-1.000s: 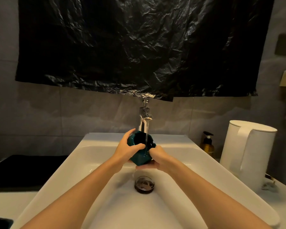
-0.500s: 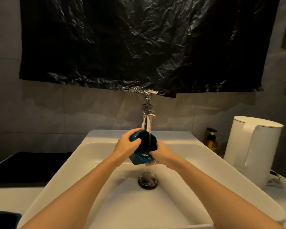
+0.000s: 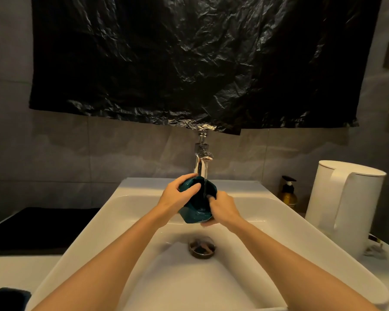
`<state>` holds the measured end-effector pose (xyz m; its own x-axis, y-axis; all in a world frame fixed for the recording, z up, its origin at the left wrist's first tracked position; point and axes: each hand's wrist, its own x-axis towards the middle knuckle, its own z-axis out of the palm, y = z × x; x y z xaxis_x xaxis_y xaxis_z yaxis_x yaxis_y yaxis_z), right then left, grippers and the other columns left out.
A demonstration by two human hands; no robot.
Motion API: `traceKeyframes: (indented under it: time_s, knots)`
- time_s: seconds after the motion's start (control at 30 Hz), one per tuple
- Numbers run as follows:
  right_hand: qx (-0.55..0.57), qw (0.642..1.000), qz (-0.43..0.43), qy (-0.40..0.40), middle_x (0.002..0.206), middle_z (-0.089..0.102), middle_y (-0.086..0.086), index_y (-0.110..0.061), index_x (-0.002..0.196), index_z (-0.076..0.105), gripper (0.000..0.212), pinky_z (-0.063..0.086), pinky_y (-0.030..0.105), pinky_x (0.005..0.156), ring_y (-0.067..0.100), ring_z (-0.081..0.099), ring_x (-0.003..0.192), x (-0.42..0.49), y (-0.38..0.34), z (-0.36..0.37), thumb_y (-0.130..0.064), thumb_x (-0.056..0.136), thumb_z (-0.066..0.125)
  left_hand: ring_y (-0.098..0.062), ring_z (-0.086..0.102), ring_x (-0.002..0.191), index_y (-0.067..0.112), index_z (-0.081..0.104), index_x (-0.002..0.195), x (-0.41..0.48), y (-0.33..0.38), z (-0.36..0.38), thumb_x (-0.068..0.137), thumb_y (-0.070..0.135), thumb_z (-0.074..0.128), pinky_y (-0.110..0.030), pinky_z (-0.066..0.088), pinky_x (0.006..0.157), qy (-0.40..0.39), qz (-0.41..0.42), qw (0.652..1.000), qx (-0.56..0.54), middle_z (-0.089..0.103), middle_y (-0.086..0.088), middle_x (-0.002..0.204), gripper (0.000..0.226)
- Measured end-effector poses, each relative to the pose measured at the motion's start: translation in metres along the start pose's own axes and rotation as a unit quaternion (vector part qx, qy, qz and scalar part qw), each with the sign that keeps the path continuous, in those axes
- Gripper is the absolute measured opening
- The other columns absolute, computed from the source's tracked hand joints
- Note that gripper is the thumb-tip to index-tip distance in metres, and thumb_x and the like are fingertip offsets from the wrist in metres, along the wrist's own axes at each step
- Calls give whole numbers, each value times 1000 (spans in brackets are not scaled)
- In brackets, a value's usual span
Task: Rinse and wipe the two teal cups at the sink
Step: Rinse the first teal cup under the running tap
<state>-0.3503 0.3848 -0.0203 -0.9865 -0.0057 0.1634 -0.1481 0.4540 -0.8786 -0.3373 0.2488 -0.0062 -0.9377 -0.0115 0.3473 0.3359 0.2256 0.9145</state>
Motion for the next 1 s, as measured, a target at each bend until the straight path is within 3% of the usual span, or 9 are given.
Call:
traceKeyframes:
  time_s: [0.07, 0.17, 0.3, 0.4, 0.5, 0.63, 0.8, 0.87, 1.0]
  knots:
    - [20, 999, 27, 1, 115, 61, 13, -11, 115, 53, 23, 60, 48, 70, 37, 67, 92, 2, 0, 1, -17, 102, 35, -10, 52, 101, 35, 49, 130, 0, 2, 0, 87, 36, 65, -19, 49, 72, -14, -12, 999, -28, 51, 8, 116, 46]
    - [128, 986, 104, -11, 119, 59, 14, -13, 122, 48, 24, 61, 45, 61, 35, 68, 83, 3, -4, 3, -19, 100, 44, -15, 50, 112, 40, 40, 136, -1, -2, 3, 79, 31, 74, -33, 53, 89, -40, -17, 997, -64, 47, 9, 123, 67]
    - [287, 939, 164, -97, 120, 58, 18, -13, 131, 42, 35, 60, 43, 60, 34, 70, 81, 4, -7, 6, -11, 97, 50, -10, 54, 103, 39, 49, 124, -4, -7, 4, 82, 11, 69, -28, 53, 84, 5, 22, 998, -65, 53, 7, 116, 54]
    - [189, 968, 120, -111, 121, 61, 17, -14, 127, 45, 37, 61, 42, 68, 32, 68, 92, 8, -2, 10, -4, 93, 54, -10, 54, 99, 36, 52, 126, -2, -9, -3, 84, 6, 61, -20, 51, 76, 37, 28, 998, -35, 54, 5, 115, 52]
    - [67, 996, 56, 3, 110, 66, 16, -7, 111, 56, 21, 60, 45, 64, 33, 70, 84, 12, 7, 4, -8, 91, 58, -10, 56, 99, 34, 54, 129, -3, -7, -4, 83, 5, 60, -17, 51, 75, 6, 35, 999, -5, 58, 4, 115, 55]
    - [-133, 990, -21, 28, 90, 67, 14, 1, 102, 61, 28, 51, 28, 53, 24, 64, 66, 6, 7, -6, -20, 100, 43, -13, 57, 101, 33, 55, 130, -1, -5, -3, 84, 6, 59, -20, 53, 79, -8, 34, 999, 7, 59, 1, 117, 54]
    - [-61, 997, -38, -31, 108, 64, 13, -7, 115, 57, 34, 54, 33, 72, 27, 59, 98, 10, 6, -8, 8, 85, 50, -10, 55, 93, 33, 56, 126, -3, -5, -2, 87, 5, 56, -14, 50, 71, -21, 21, 999, 20, 57, 3, 112, 48]
    - [-71, 996, -55, 3, 104, 67, 13, -6, 109, 63, 22, 55, 40, 82, 29, 62, 96, 11, 8, -9, -1, 91, 51, -12, 53, 95, 32, 54, 129, -4, -4, 0, 88, 8, 55, -14, 50, 71, -26, 18, 999, 32, 54, 4, 113, 47]
    - [-117, 990, -71, 38, 99, 68, 14, -3, 102, 63, 21, 54, 41, 79, 30, 63, 92, 13, 5, -7, -13, 97, 46, -10, 55, 92, 33, 56, 125, -1, -1, -1, 89, 6, 52, -12, 48, 67, -13, 9, 1000, 10, 56, 6, 109, 45]
